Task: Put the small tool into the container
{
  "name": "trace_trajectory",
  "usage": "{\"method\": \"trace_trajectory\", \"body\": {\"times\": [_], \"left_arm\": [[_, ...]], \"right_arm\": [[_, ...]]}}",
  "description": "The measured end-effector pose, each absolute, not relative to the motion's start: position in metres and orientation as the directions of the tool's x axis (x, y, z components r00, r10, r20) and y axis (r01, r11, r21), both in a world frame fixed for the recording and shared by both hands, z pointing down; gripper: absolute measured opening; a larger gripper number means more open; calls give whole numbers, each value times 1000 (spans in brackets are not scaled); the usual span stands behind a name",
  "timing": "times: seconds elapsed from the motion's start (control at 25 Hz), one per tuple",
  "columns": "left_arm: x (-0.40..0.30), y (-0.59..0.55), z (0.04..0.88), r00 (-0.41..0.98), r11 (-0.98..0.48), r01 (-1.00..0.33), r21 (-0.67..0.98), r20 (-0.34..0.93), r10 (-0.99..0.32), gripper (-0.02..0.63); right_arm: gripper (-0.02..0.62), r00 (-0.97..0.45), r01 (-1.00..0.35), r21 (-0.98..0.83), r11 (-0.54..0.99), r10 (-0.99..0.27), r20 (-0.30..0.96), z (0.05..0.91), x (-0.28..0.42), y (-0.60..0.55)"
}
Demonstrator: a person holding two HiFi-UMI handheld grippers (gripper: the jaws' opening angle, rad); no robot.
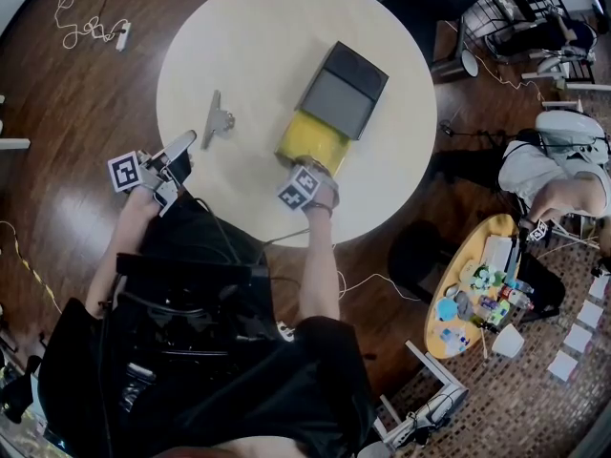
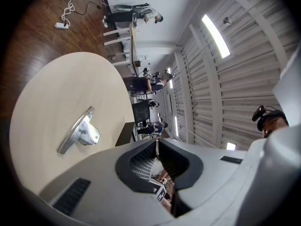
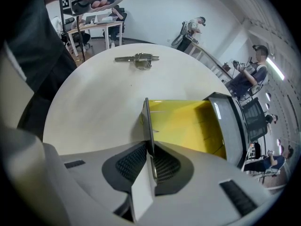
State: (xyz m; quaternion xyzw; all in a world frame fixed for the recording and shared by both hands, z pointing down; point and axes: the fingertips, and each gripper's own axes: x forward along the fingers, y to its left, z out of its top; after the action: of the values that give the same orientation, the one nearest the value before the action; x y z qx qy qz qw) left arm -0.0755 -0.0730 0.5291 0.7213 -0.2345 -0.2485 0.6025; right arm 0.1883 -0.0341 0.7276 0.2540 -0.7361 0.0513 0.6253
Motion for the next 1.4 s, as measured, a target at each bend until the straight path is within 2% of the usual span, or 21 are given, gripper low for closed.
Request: {"method": "trace_trajectory", "body": {"times": [1.4], "left_arm": [[-73, -72, 536, 772, -148, -32, 989, -70, -632, 20]], "right_arm": [[34, -96, -412, 202, 888, -263, 960, 729, 171, 18]]}}
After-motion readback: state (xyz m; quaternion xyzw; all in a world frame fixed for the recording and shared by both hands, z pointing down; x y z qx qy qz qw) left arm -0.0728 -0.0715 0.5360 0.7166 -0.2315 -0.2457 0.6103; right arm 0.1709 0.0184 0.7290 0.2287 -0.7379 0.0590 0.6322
